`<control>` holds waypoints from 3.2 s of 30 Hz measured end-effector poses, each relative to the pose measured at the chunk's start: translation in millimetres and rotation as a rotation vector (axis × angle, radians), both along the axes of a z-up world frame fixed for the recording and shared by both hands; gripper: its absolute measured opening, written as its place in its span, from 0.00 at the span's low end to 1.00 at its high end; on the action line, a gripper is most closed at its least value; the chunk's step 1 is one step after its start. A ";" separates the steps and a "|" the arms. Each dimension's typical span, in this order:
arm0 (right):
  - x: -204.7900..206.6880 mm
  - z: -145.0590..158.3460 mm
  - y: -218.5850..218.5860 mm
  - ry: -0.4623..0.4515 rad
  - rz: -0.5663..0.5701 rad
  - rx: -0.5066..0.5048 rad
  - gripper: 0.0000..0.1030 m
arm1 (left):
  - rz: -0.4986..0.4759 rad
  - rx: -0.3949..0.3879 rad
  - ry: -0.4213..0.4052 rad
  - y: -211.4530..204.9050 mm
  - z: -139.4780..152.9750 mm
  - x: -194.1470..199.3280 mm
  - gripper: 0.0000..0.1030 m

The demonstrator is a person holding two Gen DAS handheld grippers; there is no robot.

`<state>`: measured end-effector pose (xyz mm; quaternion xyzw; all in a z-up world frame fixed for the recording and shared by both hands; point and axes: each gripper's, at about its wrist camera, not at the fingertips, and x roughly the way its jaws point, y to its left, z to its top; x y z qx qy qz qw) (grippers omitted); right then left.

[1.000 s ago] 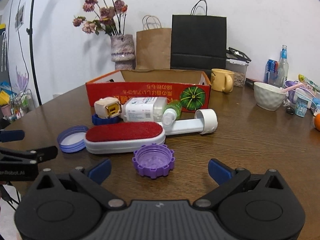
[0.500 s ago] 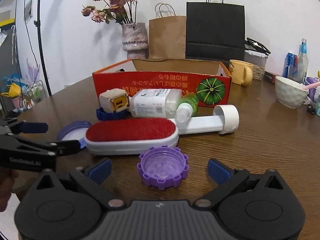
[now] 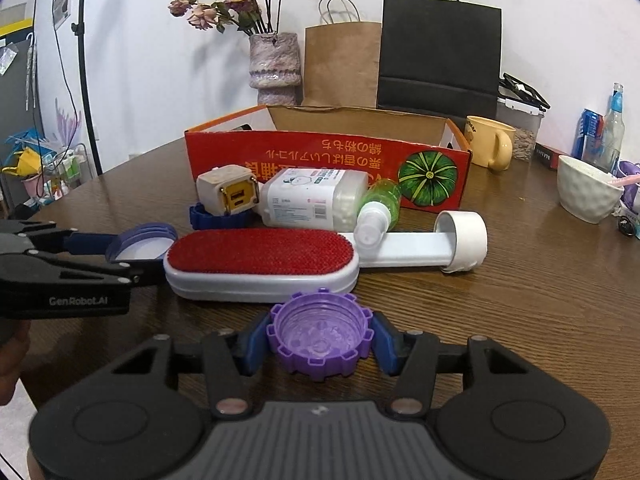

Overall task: Organize rigid objects
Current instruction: 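Grasp the purple cap with the right tool while the left tool grasps the blue-rimmed lid, then carry the purple cap and blue-rimmed lid over the cardboard box with both tools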

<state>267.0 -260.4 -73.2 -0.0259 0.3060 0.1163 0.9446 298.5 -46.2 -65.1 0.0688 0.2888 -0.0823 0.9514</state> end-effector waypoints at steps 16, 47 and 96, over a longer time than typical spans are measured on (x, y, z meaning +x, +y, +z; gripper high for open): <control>-34.0 21.5 -3.1 -0.069 -0.009 0.012 0.51 | 0.036 -0.017 -0.102 5.5 27.0 -45.1 0.64; -151.2 78.0 10.2 -0.304 -0.013 0.055 0.51 | 0.081 -0.088 -0.343 27.7 85.6 -170.2 0.64; 29.6 73.0 6.9 -0.234 -0.058 0.027 0.51 | 0.111 -0.082 -0.306 17.9 78.8 4.4 0.64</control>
